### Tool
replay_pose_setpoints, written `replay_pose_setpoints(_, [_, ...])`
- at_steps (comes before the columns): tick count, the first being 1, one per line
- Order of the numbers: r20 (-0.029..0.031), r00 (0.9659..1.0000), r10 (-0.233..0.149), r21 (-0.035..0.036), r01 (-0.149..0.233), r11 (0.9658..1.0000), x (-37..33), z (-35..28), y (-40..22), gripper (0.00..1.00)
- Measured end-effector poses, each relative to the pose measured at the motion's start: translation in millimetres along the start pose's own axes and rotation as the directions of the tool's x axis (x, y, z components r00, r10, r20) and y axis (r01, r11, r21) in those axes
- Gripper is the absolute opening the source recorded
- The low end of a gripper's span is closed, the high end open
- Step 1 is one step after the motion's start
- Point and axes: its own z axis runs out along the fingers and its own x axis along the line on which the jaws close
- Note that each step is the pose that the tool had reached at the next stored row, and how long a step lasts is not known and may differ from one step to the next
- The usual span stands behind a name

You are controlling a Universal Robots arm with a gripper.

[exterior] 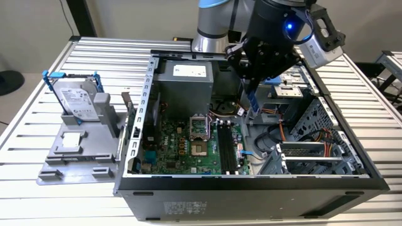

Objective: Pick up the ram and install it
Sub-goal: 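Insert the ram into the slot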

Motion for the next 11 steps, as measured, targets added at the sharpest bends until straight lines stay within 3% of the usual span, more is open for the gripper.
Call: replay_pose_setpoints(11, [0.0014, 0.9998, 0.019, -0.0002, -0.019, 0.9998, -0.3, 16.0, -0.6, 0.0])
